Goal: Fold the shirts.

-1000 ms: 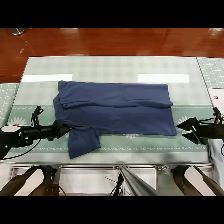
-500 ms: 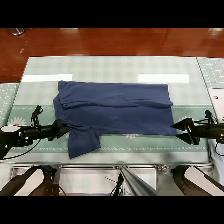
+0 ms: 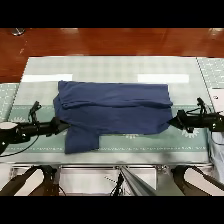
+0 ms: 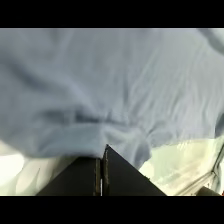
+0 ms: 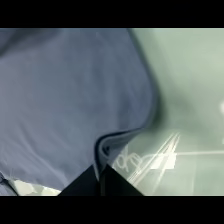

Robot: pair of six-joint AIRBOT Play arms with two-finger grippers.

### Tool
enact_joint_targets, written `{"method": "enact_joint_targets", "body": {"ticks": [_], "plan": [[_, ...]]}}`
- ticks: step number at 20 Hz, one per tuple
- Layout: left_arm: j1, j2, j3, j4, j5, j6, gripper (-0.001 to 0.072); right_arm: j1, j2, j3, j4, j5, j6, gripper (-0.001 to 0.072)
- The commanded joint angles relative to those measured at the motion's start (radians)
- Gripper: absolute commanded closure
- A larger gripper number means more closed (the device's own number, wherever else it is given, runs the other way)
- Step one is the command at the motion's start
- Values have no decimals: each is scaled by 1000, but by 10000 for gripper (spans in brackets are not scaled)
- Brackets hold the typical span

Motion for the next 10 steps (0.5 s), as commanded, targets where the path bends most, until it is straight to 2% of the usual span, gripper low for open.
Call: {"method": "enact_joint_targets", "body": {"ticks": [1, 4, 7, 10], "plan": [[14, -2, 139, -3, -87, -5, 685, 20, -3, 134, -25, 46, 7, 684], [14, -51, 267, -3, -20, -84, 685, 31, -10, 216, 36, -64, 32, 684], [-15, -208, 417, -10, 8, -143, 685, 88, -95, 301, 121, -112, 6, 684], [-75, -399, 613, -13, 12, -186, 685, 130, -211, 410, 134, -158, 29, 684]]}}
